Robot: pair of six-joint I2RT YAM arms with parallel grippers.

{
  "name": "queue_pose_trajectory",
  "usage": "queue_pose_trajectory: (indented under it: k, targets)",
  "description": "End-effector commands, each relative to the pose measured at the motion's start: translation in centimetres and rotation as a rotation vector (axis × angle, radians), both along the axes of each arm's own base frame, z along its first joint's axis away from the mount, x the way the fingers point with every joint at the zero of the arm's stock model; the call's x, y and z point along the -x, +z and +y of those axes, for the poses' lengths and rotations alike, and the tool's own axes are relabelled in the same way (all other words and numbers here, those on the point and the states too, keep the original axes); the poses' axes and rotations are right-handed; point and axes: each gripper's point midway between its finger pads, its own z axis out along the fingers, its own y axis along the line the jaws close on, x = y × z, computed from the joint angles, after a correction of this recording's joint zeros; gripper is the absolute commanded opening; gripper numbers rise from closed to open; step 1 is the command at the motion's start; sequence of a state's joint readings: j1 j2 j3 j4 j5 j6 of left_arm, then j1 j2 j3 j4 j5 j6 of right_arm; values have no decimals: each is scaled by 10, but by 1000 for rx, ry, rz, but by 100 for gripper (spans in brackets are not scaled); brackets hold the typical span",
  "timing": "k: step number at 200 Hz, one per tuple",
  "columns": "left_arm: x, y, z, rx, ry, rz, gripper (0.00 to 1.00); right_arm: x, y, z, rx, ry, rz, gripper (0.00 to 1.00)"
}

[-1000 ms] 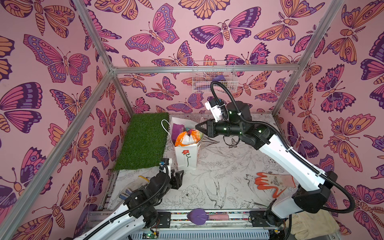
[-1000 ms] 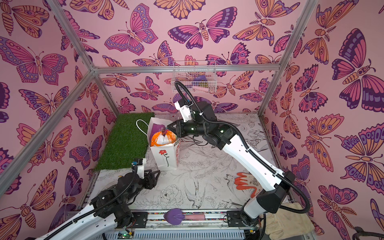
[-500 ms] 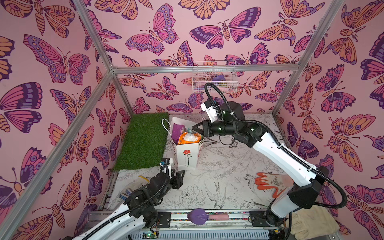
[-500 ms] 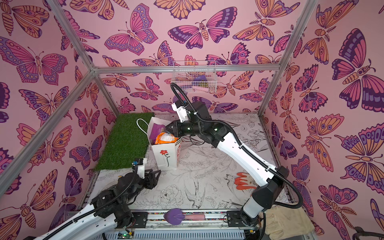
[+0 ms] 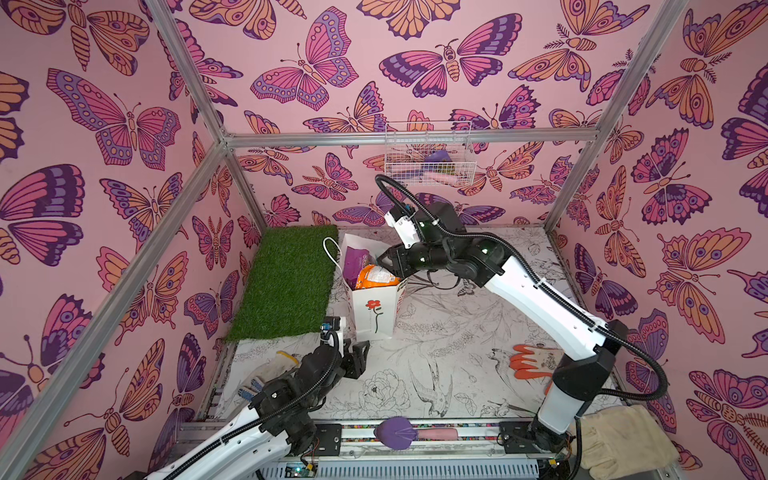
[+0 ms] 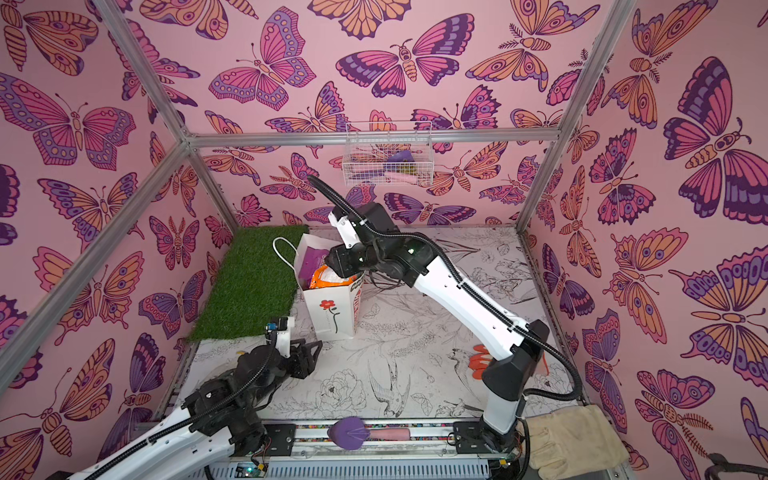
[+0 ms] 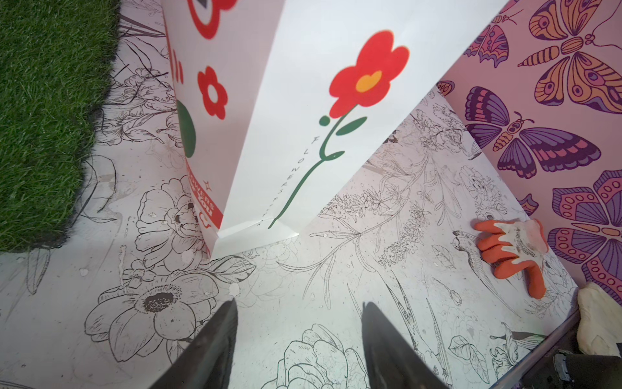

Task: Place the snacks into the paper bag
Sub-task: Press the snack against the paper bag.

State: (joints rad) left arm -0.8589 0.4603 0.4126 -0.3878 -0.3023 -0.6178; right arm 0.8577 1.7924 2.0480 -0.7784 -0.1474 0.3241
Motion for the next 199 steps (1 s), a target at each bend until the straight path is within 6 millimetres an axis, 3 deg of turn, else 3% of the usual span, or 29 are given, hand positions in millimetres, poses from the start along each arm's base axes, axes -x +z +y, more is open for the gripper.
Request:
queue_pose_trajectory:
  k: [1,32,101,136,165,199]
  targets:
    - [1,1,-3,7,-15,-16,61,1,-34,-11,195,-9,5,41]
    - [0,7,-3,9,-19,-30,61,-1,-51,-4,246,3,17,42]
    - [0,8,-4,7,-22,-33,61,-21,-92,8,336,-12,42,31]
    - [1,10,-3,12,-23,-39,61,-22,-100,16,340,4,67,30]
    - [1,12,-3,12,-26,-45,61,-16,-87,16,305,15,69,30]
    - [-1,25,-1,1,-25,-78,62,-1,-41,11,190,36,32,43]
